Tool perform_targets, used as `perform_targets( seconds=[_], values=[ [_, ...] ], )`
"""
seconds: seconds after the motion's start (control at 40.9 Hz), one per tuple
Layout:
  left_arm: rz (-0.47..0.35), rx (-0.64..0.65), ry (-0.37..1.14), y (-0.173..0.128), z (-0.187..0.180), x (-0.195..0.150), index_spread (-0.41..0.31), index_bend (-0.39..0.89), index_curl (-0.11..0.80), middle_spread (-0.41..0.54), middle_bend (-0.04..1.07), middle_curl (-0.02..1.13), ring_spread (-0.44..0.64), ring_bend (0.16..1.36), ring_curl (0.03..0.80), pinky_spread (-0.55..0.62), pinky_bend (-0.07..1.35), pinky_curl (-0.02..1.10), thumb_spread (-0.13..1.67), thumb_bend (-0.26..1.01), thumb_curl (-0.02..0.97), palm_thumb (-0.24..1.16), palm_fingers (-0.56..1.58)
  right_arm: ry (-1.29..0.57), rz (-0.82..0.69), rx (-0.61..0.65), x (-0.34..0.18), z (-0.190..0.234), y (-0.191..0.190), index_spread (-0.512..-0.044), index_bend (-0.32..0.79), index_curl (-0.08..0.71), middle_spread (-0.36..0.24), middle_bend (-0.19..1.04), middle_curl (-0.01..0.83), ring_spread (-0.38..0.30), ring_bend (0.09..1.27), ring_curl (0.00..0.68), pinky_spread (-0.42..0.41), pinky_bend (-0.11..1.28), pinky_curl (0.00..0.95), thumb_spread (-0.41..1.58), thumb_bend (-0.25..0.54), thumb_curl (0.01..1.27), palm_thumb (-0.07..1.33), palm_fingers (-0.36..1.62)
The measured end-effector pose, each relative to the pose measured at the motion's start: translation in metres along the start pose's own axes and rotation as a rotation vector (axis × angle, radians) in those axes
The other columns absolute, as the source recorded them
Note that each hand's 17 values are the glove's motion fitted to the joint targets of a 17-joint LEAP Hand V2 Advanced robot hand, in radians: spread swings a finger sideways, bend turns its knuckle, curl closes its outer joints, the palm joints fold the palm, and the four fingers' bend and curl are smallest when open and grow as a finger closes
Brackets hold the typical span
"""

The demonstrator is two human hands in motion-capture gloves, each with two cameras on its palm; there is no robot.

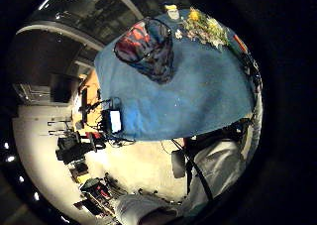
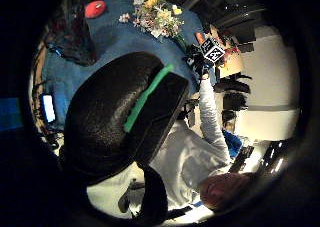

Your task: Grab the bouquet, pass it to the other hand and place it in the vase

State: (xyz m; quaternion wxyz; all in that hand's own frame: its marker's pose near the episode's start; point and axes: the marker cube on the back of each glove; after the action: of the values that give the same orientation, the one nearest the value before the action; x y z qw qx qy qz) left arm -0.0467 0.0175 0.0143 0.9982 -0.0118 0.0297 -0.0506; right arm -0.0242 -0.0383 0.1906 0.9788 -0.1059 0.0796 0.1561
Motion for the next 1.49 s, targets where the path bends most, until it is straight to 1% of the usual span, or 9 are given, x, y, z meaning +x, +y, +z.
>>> perform_targets(
  seconds=[0.171, 0.245, 0.318, 0.514, 0.758, 1.174, 1.296, 1.419, 1.492],
  values=[
    [-0.034, 0.004, 0.003, 0.003, 0.006, -0.004, -0.026, 0.19, 0.339, 0.321, 0.16, 0.16, 0.42, 0.54, 0.224, 0.39, 0.42, 0.29, 1.11, -0.02, 0.202, 0.01, 0.12, -0.109, 0.022, 0.178, 0.004, -0.014, -0.018, -0.222, 0.24, 0.266, -0.13, 0.39, 0.41, -0.182, 0.58, 0.367, -0.247, 0.65, 0.343, 1.09, 0.172, 0.33, 0.84, 1.24],
    [-0.054, 0.022, 0.007, 0.004, 0.005, -0.004, -0.026, 0.19, 0.346, 0.321, 0.16, 0.16, 0.42, 0.54, 0.227, 0.39, 0.41, 0.29, 1.11, -0.02, 0.206, 0.01, 0.12, -0.224, 0.025, 0.225, 0.008, -0.017, -0.028, -0.226, 0.19, 0.283, -0.161, 0.44, 0.438, -0.206, 0.67, 0.405, -0.283, 0.62, 0.351, 1.08, 0.191, 0.36, 0.9, 1.37],
    [-0.059, 0.033, 0.045, 0.003, 0.003, -0.004, -0.026, 0.2, 0.356, 0.321, 0.15, 0.16, 0.42, 0.54, 0.23, 0.39, 0.4, 0.29, 1.12, -0.02, 0.211, 0.01, 0.12, -0.365, 0.031, 0.317, 0.011, -0.023, -0.038, -0.231, 0.15, 0.29, -0.173, 0.53, 0.477, -0.206, 0.77, 0.44, -0.261, 0.69, 0.387, 1.1, 0.191, 0.37, 0.93, 1.47],
    [-0.071, 0.076, 0.218, -0.015, 0.006, 0.005, -0.033, 0.21, 0.376, 0.312, 0.16, 0.17, 0.41, 0.54, 0.234, 0.39, 0.37, 0.3, 1.12, -0.02, 0.223, 0.02, 0.15, -0.903, -0.005, 0.354, 0.004, -0.068, -0.033, -0.227, 0.43, 0.41, -0.17, 0.75, 0.57, -0.198, 0.9, 0.518, -0.22, 0.72, 0.44, 1.06, 0.045, 0.32, 0.79, 1.53],
    [-0.08, 0.206, 0.621, -0.073, 0.009, 0.035, -0.029, 0.23, 0.397, 0.265, 0.18, 0.22, 0.39, 0.52, 0.237, 0.39, 0.27, 0.28, 1.11, 0.0, 0.259, 0.12, 0.25, -1.386, -0.195, 0.535, -0.014, -0.165, -0.012, -0.211, 0.55, 0.505, -0.158, 0.86, 0.618, -0.186, 1.01, 0.573, -0.202, 0.8, 0.502, 1.02, 0.066, 0.4, 0.94, 1.43],
    [0.037, 0.291, 0.991, -0.134, -0.019, 0.15, 0.024, 0.17, 0.39, 0.268, 0.17, 0.25, 0.36, 0.52, 0.251, 0.39, 0.24, 0.3, 1.02, -0.02, 0.309, 0.27, 0.26, -1.515, -0.366, 0.557, -0.085, -0.182, 0.043, -0.202, 0.57, 0.57, -0.149, 0.93, 0.648, -0.176, 1.08, 0.601, -0.187, 0.84, 0.559, 0.89, 0.001, 0.52, 1.0, 1.36],
    [0.047, 0.363, 1.056, -0.14, -0.037, 0.184, 0.03, 0.14, 0.375, 0.26, 0.18, 0.26, 0.33, 0.53, 0.257, 0.36, 0.26, 0.31, 1.0, -0.02, 0.319, 0.3, 0.3, -1.398, -0.223, 0.604, -0.115, -0.162, 0.045, -0.202, 0.57, 0.583, -0.148, 0.93, 0.651, -0.175, 1.09, 0.603, -0.186, 0.85, 0.568, 0.87, -0.011, 0.55, 1.01, 1.36],
    [0.036, 0.442, 1.113, -0.146, -0.041, 0.199, 0.026, 0.1, 0.339, 0.187, 0.2, 0.28, 0.24, 0.56, 0.265, 0.22, 0.34, 0.33, 0.97, -0.02, 0.33, 0.33, 0.43, -1.452, -0.383, 0.588, -0.151, -0.152, 0.063, -0.202, 0.56, 0.594, -0.147, 0.94, 0.653, -0.174, 1.1, 0.603, -0.186, 0.85, 0.575, 0.86, -0.015, 0.57, 1.01, 1.35],
    [-0.021, 0.517, 1.171, -0.154, -0.036, 0.194, -0.005, 0.08, 0.318, 0.065, 0.29, 0.32, 0.1, 0.57, 0.273, 0.05, 0.43, 0.36, 0.97, 0.01, 0.345, 0.41, 0.77, -1.486, -0.465, 0.6, -0.165, -0.149, 0.065, -0.203, 0.56, 0.6, -0.147, 0.94, 0.654, -0.173, 1.1, 0.603, -0.187, 0.84, 0.576, 0.86, -0.017, 0.59, 1.01, 1.35]
  ],
)
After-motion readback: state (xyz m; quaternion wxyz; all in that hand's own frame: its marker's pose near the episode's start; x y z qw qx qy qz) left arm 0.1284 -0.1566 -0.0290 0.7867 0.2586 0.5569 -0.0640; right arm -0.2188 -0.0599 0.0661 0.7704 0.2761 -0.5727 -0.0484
